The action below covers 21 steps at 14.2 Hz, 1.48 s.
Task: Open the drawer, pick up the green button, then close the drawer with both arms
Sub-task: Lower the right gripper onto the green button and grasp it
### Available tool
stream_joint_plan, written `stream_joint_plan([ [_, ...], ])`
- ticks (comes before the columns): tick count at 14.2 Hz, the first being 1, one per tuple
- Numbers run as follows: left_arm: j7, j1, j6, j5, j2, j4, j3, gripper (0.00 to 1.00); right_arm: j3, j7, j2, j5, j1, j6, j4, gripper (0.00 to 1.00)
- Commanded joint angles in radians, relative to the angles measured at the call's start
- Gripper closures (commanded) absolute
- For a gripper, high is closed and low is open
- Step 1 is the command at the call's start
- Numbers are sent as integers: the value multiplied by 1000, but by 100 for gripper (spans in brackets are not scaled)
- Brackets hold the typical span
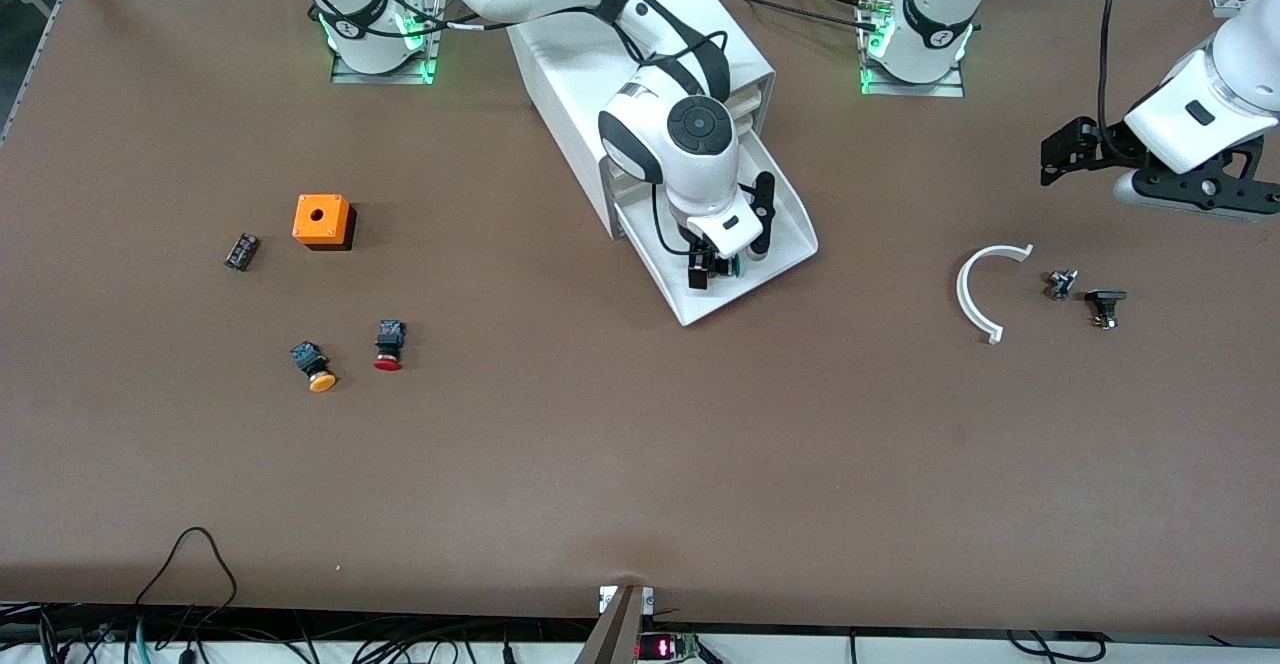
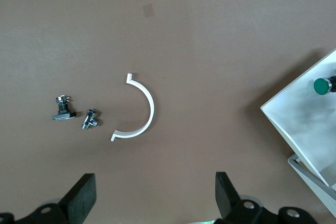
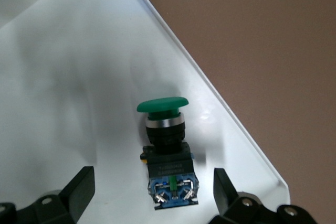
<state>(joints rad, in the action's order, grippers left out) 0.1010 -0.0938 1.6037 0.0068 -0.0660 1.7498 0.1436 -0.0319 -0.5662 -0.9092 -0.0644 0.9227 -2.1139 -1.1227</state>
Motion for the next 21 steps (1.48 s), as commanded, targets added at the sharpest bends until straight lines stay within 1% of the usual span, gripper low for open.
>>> stream_joint_plan([
  [1, -9, 6, -19, 16, 3, -22, -1, 0, -5, -12, -36, 6, 2, -1, 37, 0],
  [2, -9, 6, -21, 16, 3, -22, -2, 0, -5, -9, -42, 6, 4, -8, 37, 1],
  [3, -10, 6, -21, 16, 5, -24, -1, 0, -5, -6, -46, 8, 2, -24, 37, 4],
  [6, -9, 8, -21, 16, 9, -27, -1, 0, -5, -6, -53, 17, 2, -43, 37, 30],
  [7, -10, 9, -37, 16, 21, -51, 4, 0, -5, -7, -53, 21, 2, -61, 35, 39],
  [8, -9, -1, -65, 15, 59, -93, 5, 0, -6, -6, -51, 21, 2, -63, 35, 45],
  [10, -15, 0, -84, 16, 69, -110, 8, 0, -16, -7, -39, 21, -2, -52, 37, 54],
  [12, -14, -4, -82, 16, 71, -110, 7, 0, -28, -12, -20, 21, -5, -32, 37, 60],
  [14, -14, -7, -84, 15, 72, -110, 7, 0, -57, -15, 21, 20, -5, 29, 37, 63],
  [18, -17, -9, -82, -7, 72, -111, 4, 0, -150, 2, 125, 9, 5, 133, 40, 63],
  [20, -17, -9, -87, -8, 71, -113, 4, 0, -198, 51, 176, 11, 4, 149, 40, 63],
  [21, -17, -9, -87, -8, 72, -113, 4, 0, -218, 75, 185, 12, -4, 147, 38, 63],
])
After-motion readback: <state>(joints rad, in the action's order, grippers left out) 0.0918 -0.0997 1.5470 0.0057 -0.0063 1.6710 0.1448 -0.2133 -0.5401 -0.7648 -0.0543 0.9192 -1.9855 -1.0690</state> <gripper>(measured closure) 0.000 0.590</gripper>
